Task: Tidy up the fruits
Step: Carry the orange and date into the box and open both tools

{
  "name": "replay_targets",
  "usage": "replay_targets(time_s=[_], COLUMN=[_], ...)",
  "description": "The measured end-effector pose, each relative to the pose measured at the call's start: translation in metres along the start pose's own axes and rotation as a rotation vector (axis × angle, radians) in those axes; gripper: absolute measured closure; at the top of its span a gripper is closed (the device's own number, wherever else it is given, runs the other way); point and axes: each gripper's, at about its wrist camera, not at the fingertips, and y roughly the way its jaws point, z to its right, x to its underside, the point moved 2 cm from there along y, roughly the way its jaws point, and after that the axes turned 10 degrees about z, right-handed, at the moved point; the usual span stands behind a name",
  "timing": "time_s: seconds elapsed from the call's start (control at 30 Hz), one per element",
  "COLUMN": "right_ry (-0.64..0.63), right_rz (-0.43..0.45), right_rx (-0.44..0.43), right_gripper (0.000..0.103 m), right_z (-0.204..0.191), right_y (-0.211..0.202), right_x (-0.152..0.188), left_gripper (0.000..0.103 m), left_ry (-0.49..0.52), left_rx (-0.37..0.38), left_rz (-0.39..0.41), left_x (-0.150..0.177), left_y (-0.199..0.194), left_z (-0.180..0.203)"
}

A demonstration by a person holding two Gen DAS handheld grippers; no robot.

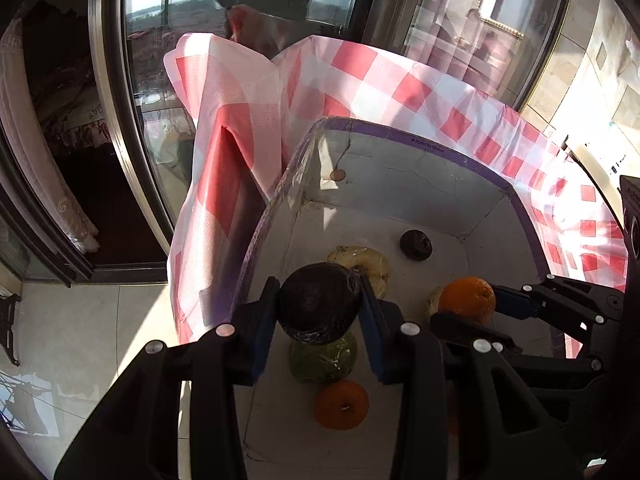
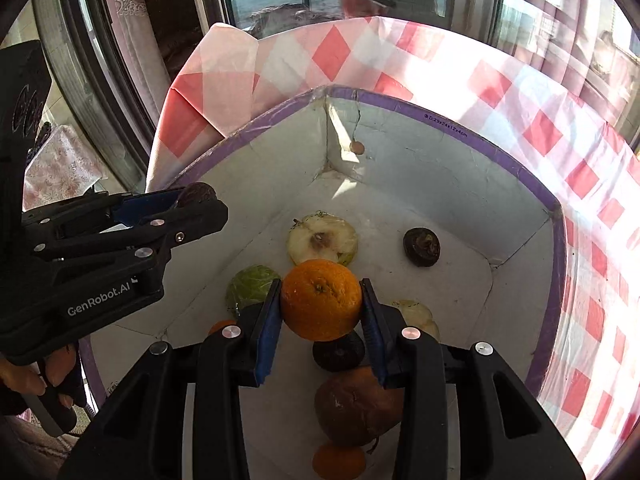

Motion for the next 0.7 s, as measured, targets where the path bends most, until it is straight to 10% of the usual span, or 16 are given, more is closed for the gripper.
replay_targets(time_s=[0.7], right_ry=[0.299], right_rz=[-0.026], right_rx=[0.044], right_gripper=[0.066], right_z=[0.052], right_y=[0.01], right_x=[0.004], left_gripper=[0.058], left_ry=[0.247], left_rx=[0.01], left_rz=[-0.116], left_x=[0.016], left_y=[0.02], left_z=[0.042])
